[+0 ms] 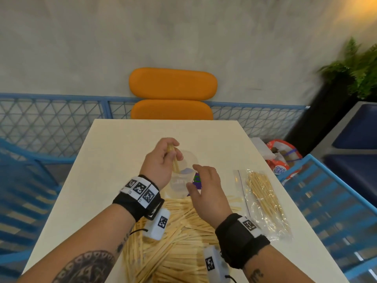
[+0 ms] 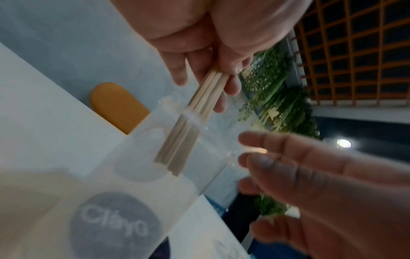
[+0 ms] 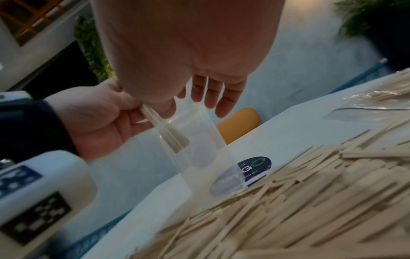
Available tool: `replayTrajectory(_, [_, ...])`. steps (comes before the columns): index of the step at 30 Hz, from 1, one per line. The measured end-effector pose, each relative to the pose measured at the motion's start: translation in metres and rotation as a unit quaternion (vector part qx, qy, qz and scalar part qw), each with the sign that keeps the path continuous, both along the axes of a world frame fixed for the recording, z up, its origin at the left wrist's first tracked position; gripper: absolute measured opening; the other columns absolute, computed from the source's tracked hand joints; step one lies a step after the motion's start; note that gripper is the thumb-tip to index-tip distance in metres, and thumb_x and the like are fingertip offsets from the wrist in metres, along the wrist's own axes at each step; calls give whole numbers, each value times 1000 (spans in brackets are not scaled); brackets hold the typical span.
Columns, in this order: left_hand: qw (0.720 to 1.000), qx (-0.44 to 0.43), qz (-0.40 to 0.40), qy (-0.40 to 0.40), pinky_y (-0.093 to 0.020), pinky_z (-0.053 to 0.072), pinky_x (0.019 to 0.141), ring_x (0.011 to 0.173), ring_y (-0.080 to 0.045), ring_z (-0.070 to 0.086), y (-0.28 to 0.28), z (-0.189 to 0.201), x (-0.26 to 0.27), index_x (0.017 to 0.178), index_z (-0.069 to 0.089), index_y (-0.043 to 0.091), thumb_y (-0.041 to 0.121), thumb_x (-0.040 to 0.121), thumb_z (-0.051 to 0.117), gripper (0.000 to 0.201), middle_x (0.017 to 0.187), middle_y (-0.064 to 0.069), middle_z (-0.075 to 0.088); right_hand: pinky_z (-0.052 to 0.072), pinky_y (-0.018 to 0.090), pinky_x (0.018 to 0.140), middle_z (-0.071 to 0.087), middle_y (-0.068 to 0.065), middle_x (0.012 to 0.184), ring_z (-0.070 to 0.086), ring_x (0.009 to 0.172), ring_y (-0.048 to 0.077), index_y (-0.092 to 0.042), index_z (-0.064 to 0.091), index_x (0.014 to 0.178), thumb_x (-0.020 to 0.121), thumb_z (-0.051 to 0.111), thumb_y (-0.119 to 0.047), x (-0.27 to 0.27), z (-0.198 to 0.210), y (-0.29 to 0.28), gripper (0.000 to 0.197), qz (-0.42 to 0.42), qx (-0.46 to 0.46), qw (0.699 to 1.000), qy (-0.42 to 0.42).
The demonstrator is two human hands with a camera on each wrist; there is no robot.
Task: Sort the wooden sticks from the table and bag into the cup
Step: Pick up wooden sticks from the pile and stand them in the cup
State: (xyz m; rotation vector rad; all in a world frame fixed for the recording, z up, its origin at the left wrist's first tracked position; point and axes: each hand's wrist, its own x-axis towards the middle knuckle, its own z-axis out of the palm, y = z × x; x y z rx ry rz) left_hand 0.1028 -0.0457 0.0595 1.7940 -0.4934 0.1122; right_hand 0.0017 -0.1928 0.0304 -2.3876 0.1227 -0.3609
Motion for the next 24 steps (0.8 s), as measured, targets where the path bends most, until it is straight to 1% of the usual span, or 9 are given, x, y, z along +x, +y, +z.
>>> replayTrajectory(2, [997,70,-24,17,-46,40,109,84,-6,66,-2,-8,-2,101,49,47,12,103,41,36,86,14,70,38,30,108,26,-4,147,28,135,16,-25,34,150,99,56,-32,1,-2,1,56,17,-54,998,13])
replayTrajectory(3, [994,104,-35,20,-46,23,120,81,-5,65,-2,-11,-3,101,49,45,14,104,39,33,85,15,70,38,33,110,20,-4,152,24,138,19,-24,33,152,99,56,-32,2,-3,1,58,26,-72,997,25])
replayTrajectory(4, [990,136,-43,17,-47,5,124,81,-4,65,-3,-14,-3,101,49,42,15,104,37,30,85,15,69,37,35,111,14,-4,157,21,140,20,-23,31,153,100,55,-32,3,-3,2,59,34,-84,995,38])
replayTrajectory(5, [984,169,-49,9,-50,-8,123,86,-3,65,-3,-17,-3,100,49,40,16,105,35,28,86,16,68,36,36,112,10,-4,160,19,142,21,-22,29,154,101,54,-32,5,-2,2,59,43,-90,994,50])
replayTrajectory(7, [970,236,-50,-18,-56,-20,117,116,2,56,-3,-22,-5,95,50,38,16,105,33,30,95,20,65,33,35,114,5,-4,164,17,145,22,-20,27,155,103,50,-30,7,-2,2,58,53,-99,992,59])
replayTrajectory(9, [957,283,-50,-40,-57,-25,114,137,4,33,-4,-26,-7,93,51,37,18,105,31,30,107,23,59,31,34,115,5,-2,165,16,146,22,-18,27,156,104,48,-28,10,-2,2,57,53,-103,992,56])
replayTrajectory(11, [945,316,-55,-56,-58,-27,112,144,4,24,-3,-29,-6,96,53,35,23,106,29,29,107,24,60,31,34,116,5,-2,165,16,146,22,-17,27,156,104,48,-27,12,-3,2,57,50,-98,992,57])
replayTrajectory(20, [904,412,-51,-102,-64,-26,109,150,-4,14,1,-28,-3,91,56,35,33,106,25,34,103,21,65,28,33,114,6,1,164,16,144,25,-16,25,155,102,49,-23,14,-1,1,59,59,-123,989,60])
replayTrajectory(24, [912,389,-49,-120,-61,-28,110,152,-7,8,7,-26,-2,108,63,35,40,102,18,45,118,24,62,26,32,115,7,-1,163,14,144,21,-17,25,156,101,50,-21,12,2,-1,60,58,-108,991,63])
